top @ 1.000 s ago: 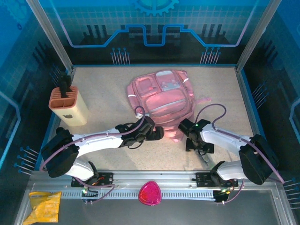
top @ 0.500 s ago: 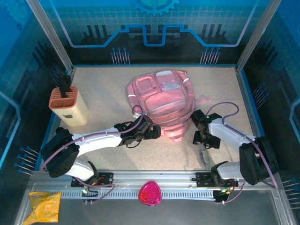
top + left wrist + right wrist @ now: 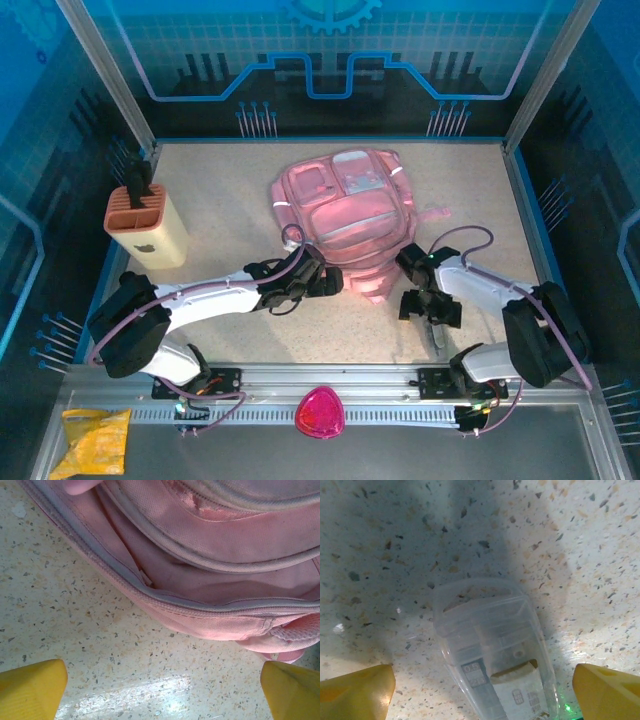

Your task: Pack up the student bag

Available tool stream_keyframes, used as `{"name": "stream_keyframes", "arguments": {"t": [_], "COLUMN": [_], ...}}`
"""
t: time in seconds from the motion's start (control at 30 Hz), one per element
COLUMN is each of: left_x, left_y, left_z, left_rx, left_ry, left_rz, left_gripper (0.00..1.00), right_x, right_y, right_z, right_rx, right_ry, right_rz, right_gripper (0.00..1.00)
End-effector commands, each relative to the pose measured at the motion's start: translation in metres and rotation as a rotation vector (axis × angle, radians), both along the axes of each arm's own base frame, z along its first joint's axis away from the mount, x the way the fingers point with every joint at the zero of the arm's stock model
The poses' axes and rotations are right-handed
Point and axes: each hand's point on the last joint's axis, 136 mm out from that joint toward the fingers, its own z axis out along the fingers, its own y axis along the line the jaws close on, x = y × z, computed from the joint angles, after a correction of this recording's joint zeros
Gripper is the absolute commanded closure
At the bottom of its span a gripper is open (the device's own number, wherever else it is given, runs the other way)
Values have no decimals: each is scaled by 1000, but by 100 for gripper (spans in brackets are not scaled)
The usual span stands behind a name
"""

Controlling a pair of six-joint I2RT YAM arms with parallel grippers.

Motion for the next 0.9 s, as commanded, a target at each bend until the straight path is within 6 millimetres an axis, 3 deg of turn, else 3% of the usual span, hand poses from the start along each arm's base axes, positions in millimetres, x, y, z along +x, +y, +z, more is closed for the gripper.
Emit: {"name": "stream_keyframes", "arguments": {"t": [0.0, 0.3, 0.5, 0.87], "left_x": [-1, 0, 1, 3], "left_y": [4, 11, 12, 9], "left_z": [4, 5, 4, 3], "left_rx": [0, -2, -4, -5], "left_ry": [-3, -6, -1, 3], "left_rz": [-6, 8, 10, 10], "left_gripper": [1, 1, 1, 1], "right_x": [5, 13, 26, 64], "right_y": [8, 17, 12, -32], "right_z": [1, -5, -3, 17], "right_rx": [17, 64, 101, 101], "right_ry": [-7, 11, -39, -174], "right_rz": [-9, 0, -19, -141], "right_gripper": [12, 30, 51, 54]}}
